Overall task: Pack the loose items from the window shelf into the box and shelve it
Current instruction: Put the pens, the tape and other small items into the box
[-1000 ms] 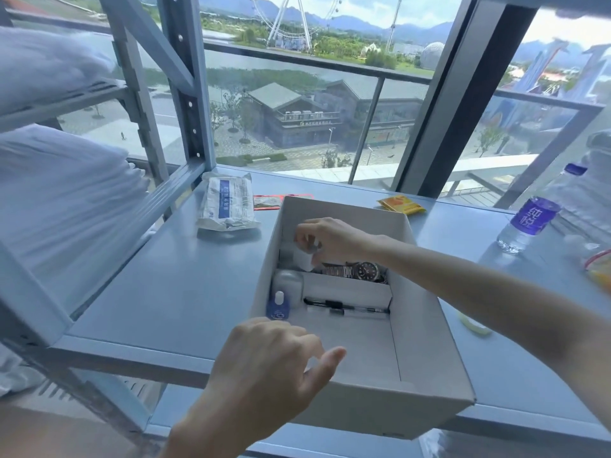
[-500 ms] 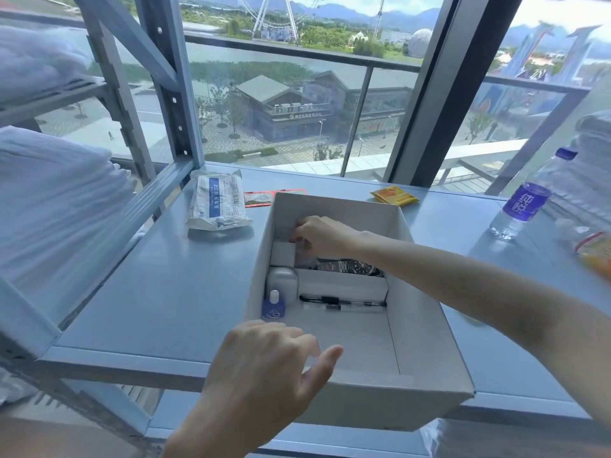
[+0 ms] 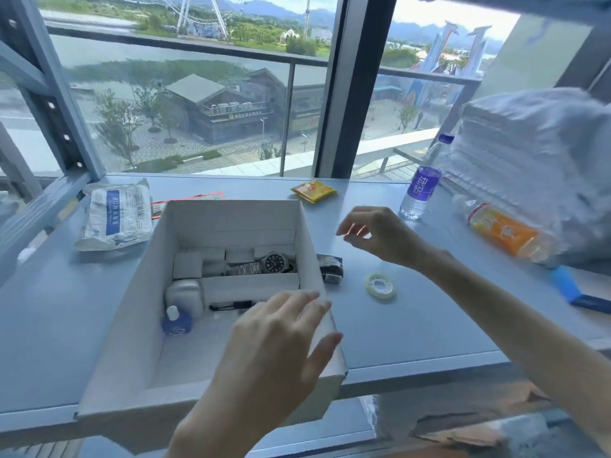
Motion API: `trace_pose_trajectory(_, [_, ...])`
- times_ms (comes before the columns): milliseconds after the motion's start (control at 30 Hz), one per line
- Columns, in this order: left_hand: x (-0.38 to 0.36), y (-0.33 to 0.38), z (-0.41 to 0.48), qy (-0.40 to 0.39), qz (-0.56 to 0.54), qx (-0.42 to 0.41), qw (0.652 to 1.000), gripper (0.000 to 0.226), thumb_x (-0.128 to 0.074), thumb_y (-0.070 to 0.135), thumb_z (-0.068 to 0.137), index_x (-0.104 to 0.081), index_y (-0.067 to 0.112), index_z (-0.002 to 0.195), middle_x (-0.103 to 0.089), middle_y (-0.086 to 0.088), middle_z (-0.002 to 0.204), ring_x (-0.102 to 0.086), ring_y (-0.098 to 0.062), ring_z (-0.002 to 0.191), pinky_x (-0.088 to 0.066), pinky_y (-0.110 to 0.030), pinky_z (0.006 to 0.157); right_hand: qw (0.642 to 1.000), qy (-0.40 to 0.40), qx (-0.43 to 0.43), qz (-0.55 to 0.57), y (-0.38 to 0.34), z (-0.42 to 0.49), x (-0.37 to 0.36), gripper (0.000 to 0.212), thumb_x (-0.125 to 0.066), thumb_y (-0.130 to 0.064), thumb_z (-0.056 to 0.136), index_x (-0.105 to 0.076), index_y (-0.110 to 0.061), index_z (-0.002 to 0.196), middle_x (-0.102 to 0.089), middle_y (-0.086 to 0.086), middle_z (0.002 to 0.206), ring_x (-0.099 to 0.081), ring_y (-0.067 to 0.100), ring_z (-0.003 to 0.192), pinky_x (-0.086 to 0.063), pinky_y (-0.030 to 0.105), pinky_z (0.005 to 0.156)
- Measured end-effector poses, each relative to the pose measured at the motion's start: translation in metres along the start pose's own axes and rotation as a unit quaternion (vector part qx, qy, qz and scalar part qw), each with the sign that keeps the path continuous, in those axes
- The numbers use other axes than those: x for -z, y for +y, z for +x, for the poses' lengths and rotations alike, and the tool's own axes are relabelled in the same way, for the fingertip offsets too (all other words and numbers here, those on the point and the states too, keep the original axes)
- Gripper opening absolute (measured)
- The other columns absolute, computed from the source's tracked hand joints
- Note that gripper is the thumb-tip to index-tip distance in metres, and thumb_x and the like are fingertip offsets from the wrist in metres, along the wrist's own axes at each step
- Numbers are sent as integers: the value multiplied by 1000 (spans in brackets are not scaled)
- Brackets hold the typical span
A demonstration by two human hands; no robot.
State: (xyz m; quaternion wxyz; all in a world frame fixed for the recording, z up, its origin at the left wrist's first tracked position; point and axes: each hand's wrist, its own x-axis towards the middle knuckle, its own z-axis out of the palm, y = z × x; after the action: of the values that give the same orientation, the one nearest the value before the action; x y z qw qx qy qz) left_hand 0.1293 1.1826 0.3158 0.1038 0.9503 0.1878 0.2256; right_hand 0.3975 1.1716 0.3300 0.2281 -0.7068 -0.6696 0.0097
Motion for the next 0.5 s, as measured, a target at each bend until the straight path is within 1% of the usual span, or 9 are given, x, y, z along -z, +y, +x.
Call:
trace_pose_trajectory(67, [-11, 15, 13, -45, 11, 6, 999, 50, -37, 55, 83, -69, 24, 105, -68, 7, 110, -65, -15, 100, -55, -31, 74, 996, -51, -72, -12, 32, -17, -3, 11, -66, -6, 82, -69, -7, 92, -66, 11, 94, -62, 15, 76, -49, 22, 73])
trace_pose_trajectory(133, [-17, 26, 23, -90, 42, 27, 995, 61, -28, 63, 80, -66, 28, 111, -63, 5, 122, -56, -20, 118, -50, -35, 89, 981, -135, -135, -46, 62, -32, -14, 23, -67, -16, 82, -66, -11, 104, -61, 11, 106, -60, 19, 92, -47, 29, 83])
trace_pose_trajectory(167, [-19, 29, 26, -108, 53, 37, 992, 71, -19, 67, 76, -61, 30, 119, -53, 6, 134, -43, -19, 131, -42, -34, 100, 970, -175, -157, -65, 76, -39, -21, 31, -67, -23, 82, -63, -14, 112, -57, 9, 112, -57, 20, 101, -45, 31, 89])
trace_pose_trajectory(200, [-22, 29, 27, -121, 48, 45, 990, 82, -8, 70, 71, -53, 32, 128, -39, 9, 146, -25, -15, 141, -28, -31, 110, 960, -204, -174, -78, 86, -45, -29, 39, -67, -28, 82, -59, -17, 118, -54, 8, 118, -53, 21, 109, -42, 32, 93])
trace_pose_trajectory(233, [-24, 29, 27, -131, 27, 54, 990, 90, 0, 71, 66, -44, 34, 135, -25, 13, 152, -10, -10, 144, -15, -27, 114, 954, -222, -186, -81, 95, -49, -35, 45, -67, -31, 80, -55, -20, 123, -51, 6, 122, -50, 22, 114, -41, 33, 96])
trace_pose_trajectory(300, [-24, 30, 27, -136, 12, 60, 989, 95, 6, 71, 62, -37, 36, 139, -14, 18, 154, 4, -4, 143, -5, -21, 114, 953, -225, -191, -66, 104, -54, -45, 51, -69, -31, 78, -53, -20, 125, -50, 6, 124, -48, 23, 117, -40, 31, 97])
trace_pose_trajectory(367, [-23, 31, 26, -141, 14, 60, 988, 94, 6, 70, 62, -37, 37, 139, -12, 21, 153, 5, -2, 143, -4, -19, 113, 959, -214, -178, -57, 106, -53, -49, 49, -70, -28, 76, -56, -18, 122, -53, 7, 121, -51, 23, 113, -38, 26, 92])
trace_pose_trajectory(433, [-23, 32, 25, -127, 3, 63, 990, 90, 1, 71, 66, -39, 36, 138, -14, 21, 153, 0, -1, 143, -7, -18, 111, 964, -208, -154, -58, 103, -49, -47, 48, -71, -24, 74, -59, -15, 119, -57, 7, 118, -54, 22, 108, -37, 22, 86])
trace_pose_trajectory(500, [-22, 32, 22, -112, -3, 65, 992, 82, -8, 71, 74, -47, 32, 134, -26, 17, 151, -19, -4, 141, -23, -23, 110, 973, -185, -131, -52, 95, -41, -40, 48, -73, -22, 72, -60, -13, 118, -59, 7, 116, -56, 22, 106, -38, 22, 85])
